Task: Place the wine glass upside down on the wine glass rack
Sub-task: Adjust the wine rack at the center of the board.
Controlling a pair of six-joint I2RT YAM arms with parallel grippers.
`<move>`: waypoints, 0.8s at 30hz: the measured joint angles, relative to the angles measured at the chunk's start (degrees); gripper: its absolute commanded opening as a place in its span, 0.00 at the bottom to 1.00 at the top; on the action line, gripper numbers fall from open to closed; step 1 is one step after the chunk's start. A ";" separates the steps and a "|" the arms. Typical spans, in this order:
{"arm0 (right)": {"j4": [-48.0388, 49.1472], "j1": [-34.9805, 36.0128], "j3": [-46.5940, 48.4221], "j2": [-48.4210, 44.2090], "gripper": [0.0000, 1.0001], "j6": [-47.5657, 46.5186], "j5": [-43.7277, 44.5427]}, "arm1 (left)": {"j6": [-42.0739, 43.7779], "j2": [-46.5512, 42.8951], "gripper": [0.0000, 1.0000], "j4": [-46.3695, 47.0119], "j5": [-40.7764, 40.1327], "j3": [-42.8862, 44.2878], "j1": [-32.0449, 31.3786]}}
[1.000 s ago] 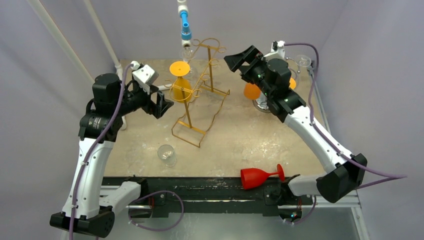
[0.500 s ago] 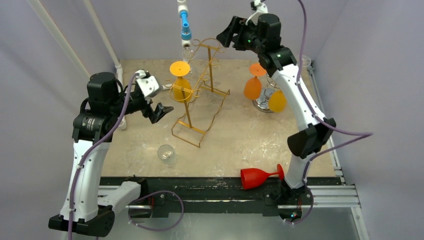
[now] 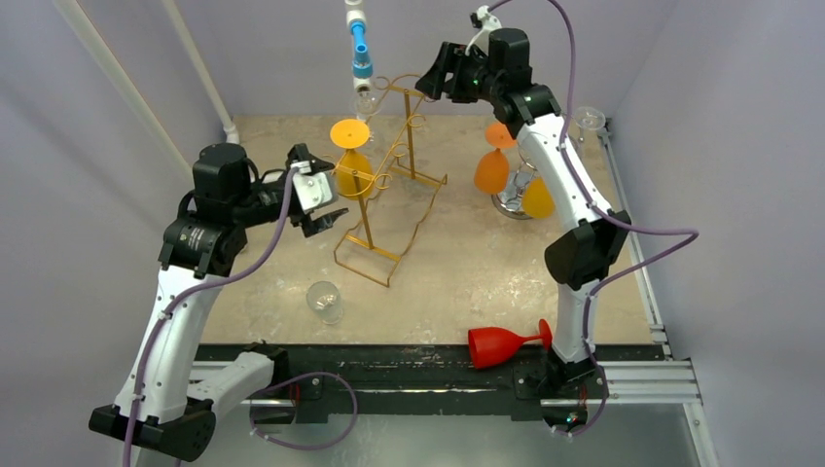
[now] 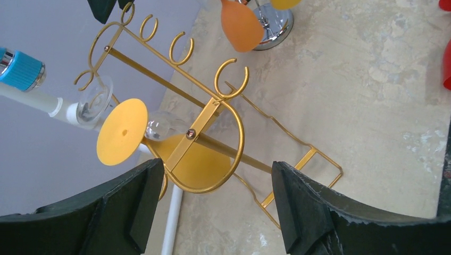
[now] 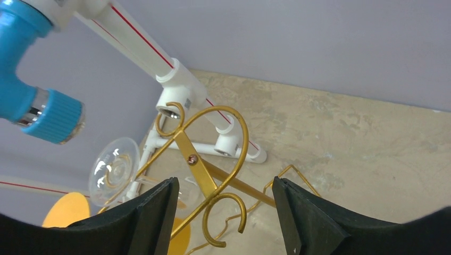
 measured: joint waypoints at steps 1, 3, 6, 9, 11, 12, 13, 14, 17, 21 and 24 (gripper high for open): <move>0.28 -0.26 0.52 0.04 0.73 0.24 -0.57 | 0.74 0.00 0.75 0.61 -0.46 -0.44 -0.13; 0.98 -0.81 1.60 0.35 0.72 0.59 -1.88 | 2.23 0.00 0.72 1.18 -1.27 -0.90 -0.31; 2.19 -1.44 3.39 1.49 0.71 1.33 -3.96 | 4.52 0.02 0.66 1.60 -2.19 -1.01 -0.42; 3.23 -1.97 4.85 3.34 0.67 2.01 -5.86 | 6.25 0.02 0.63 1.53 -2.75 -1.01 -0.79; 3.43 -2.12 5.38 4.55 0.63 2.49 -6.97 | 7.32 0.02 0.64 1.51 -3.08 -1.01 -1.05; 3.56 -2.19 5.44 5.20 0.61 2.82 -7.63 | 7.78 0.02 0.64 1.44 -3.21 -1.01 -1.07; 3.69 -2.23 5.46 5.73 0.58 3.06 -8.07 | 8.00 0.02 0.64 1.36 -3.32 -1.01 -1.11; 3.80 -2.23 5.44 6.36 0.57 3.37 -8.68 | 8.57 0.02 0.64 1.16 -3.43 -1.01 -1.14; 4.26 -2.23 5.44 7.52 0.50 4.31 -9.92 | 9.75 0.00 0.63 0.55 -3.63 -1.01 -1.16; 5.16 -2.23 5.42 7.72 0.39 5.35 -10.88 | 11.56 0.00 0.58 -0.48 -4.02 -1.07 -1.33; 6.60 -2.23 5.33 7.72 0.34 6.16 -11.21 | 12.70 -0.02 0.53 -0.90 -4.20 -1.29 -1.49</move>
